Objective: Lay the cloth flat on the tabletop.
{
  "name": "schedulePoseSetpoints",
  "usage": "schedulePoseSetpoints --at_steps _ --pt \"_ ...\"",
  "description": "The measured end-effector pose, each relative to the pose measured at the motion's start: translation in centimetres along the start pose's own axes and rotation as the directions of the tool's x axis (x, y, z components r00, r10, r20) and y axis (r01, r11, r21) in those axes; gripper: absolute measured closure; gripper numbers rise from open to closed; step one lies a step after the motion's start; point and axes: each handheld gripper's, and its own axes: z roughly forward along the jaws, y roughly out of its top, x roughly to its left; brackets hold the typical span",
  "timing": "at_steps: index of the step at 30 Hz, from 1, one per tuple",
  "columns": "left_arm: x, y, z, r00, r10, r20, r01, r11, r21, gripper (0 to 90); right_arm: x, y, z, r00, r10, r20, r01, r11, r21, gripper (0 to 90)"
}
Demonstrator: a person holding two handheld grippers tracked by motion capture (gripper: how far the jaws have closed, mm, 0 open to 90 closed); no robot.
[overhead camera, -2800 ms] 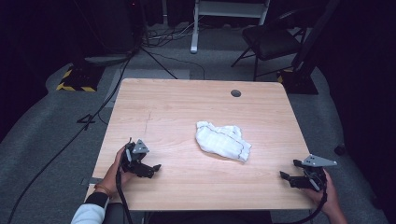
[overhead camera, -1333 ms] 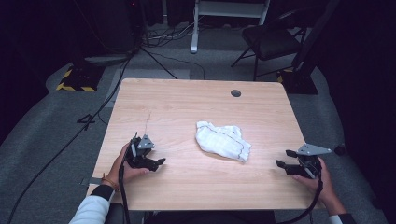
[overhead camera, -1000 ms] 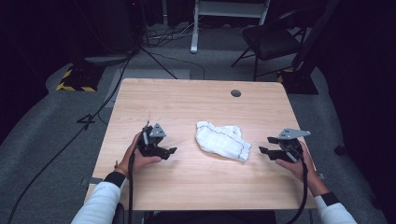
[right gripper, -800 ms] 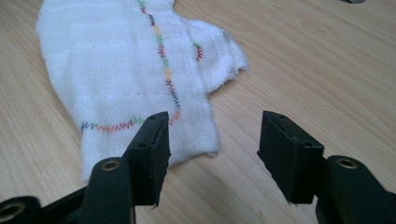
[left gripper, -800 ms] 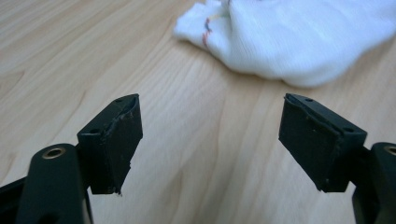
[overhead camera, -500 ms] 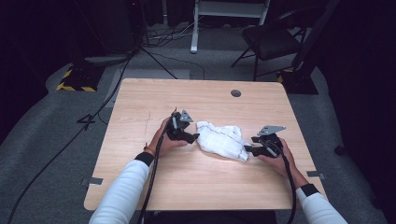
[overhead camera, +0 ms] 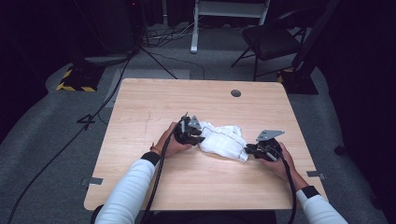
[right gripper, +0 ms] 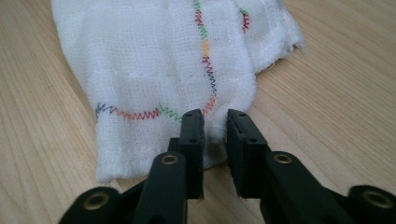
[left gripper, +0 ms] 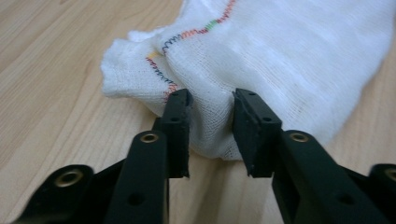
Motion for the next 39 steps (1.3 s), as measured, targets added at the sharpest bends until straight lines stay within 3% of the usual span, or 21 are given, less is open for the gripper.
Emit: schedulePoseSetpoints --at_steps 3,5,7,10,15,16,17,18,19,20,21,22,25,26,27,29,32,36,37,39 --pt "-0.8 -0.2 -1.2 0.9988 0.048 -0.010 -0.048 0.9988 0.004 76.1 0.4 0.1 -0.7 0.9993 -0.035 0.016 0.035 0.999 -0.009 85.4" --pt "-1.0 -0.2 -1.7 0.9983 0.059 -0.007 -0.059 0.9983 -0.003 80.5 0.4 0.2 -1.4 0.9992 -0.033 0.021 0.034 0.999 -0.037 87.3" --pt "-1.8 -0.4 -2.9 0.9966 0.079 0.021 -0.079 0.9963 -0.035 85.2 0.4 0.3 -2.1 0.9993 -0.033 0.019 0.035 0.997 -0.065 88.6" --pt "-2.5 -0.7 -3.2 0.9943 0.099 0.040 -0.097 0.9945 -0.038 89.0 0.5 0.4 -2.6 0.9992 -0.039 0.007 0.040 0.996 -0.081 89.0" --pt "-4.2 -1.0 -2.7 0.9883 0.138 0.066 -0.138 0.9905 -0.002 86.9 1.6 0.9 -4.0 0.9962 -0.086 -0.018 0.083 0.989 -0.126 89.1" --pt "-4.3 -1.1 -2.6 0.9900 0.130 0.055 -0.130 0.9915 0.001 81.4 2.4 1.0 -4.7 0.9908 -0.125 -0.052 0.116 0.981 -0.154 89.2" --pt "-4.3 -1.1 -2.6 0.9900 0.130 0.055 -0.130 0.9915 0.001 78.2 2.4 1.0 -4.7 0.9908 -0.125 -0.052 0.116 0.981 -0.154 89.2" --pt "-4.0 -1.1 -2.6 0.9928 0.111 0.044 -0.111 0.9938 -0.006 77.2 3.3 1.0 -5.3 0.9828 -0.161 -0.091 0.144 0.976 -0.164 89.2" --pt "-4.0 -1.1 -2.6 0.9928 0.111 0.044 -0.111 0.9938 -0.006 74.8 3.3 1.0 -5.3 0.9828 -0.161 -0.091 0.144 0.976 -0.164 89.2" --pt "-3.7 -1.2 -2.7 0.9956 0.088 0.031 -0.088 0.9961 -0.009 71.2 4.3 0.9 -5.5 0.9694 -0.197 -0.146 0.172 0.971 -0.167 89.3" --pt "-3.6 -1.3 -2.7 0.9962 0.082 0.030 -0.082 0.9966 -0.012 68.8 4.9 0.8 -5.4 0.9627 -0.216 -0.162 0.191 0.969 -0.160 89.2" --pt "-3.6 -1.3 -2.7 0.9962 0.082 0.030 -0.082 0.9966 -0.012 66.4 4.9 0.8 -5.4 0.9627 -0.216 -0.162 0.191 0.969 -0.160 89.2" --pt "-3.6 -1.2 -2.9 0.9977 0.066 0.014 -0.065 0.9977 -0.018 62.7 6.7 0.4 -5.2 0.9399 -0.269 -0.210 0.244 0.960 -0.139 89.2" --pt "-3.6 -1.2 -3.0 0.9981 0.060 0.011 -0.060 0.9979 -0.026 59.2 7.9 0.1 -4.9 0.9284 -0.296 -0.225 0.274 0.954 -0.126 89.2" --pt "-3.6 -1.2 -3.1 0.9987 0.051 0.004 -0.051 0.9983 -0.029 59.2 7.9 0.1 -4.9 0.9284 -0.296 -0.225 0.274 0.954 -0.126 89.2" --pt "-3.7 -1.0 -3.2 0.9992 0.040 -0.009 -0.040 0.9986 -0.035 53.2 9.5 -0.3 -4.5 0.9089 -0.339 -0.243 0.319 0.940 -0.118 89.3" --pt "-3.9 -0.9 -3.3 0.9997 0.023 -0.007 -0.023 0.9988 -0.044 48.9 10.8 -0.6 -4.2 0.8911 -0.374 -0.257 0.361 0.928 -0.098 89.3" --pt "-4.4 -0.6 -3.4 1.0000 -0.001 -0.007 0.000 0.9982 -0.060 34.4 11.5 -1.0 -4.0 0.8826 -0.382 -0.275 0.377 0.923 -0.070 89.2" --pt "-4.9 -0.1 -3.5 0.9998 -0.016 -0.009 0.015 0.9956 -0.092 29.3 11.6 -1.2 -3.8 0.8793 -0.388 -0.276 0.389 0.920 -0.055 89.2" --pt "-5.1 0.3 -3.5 0.9998 -0.019 -0.007 0.018 0.9937 -0.111 24.0 11.8 -1.3 -3.6 0.8789 -0.387 -0.278 0.392 0.919 -0.043 89.1"
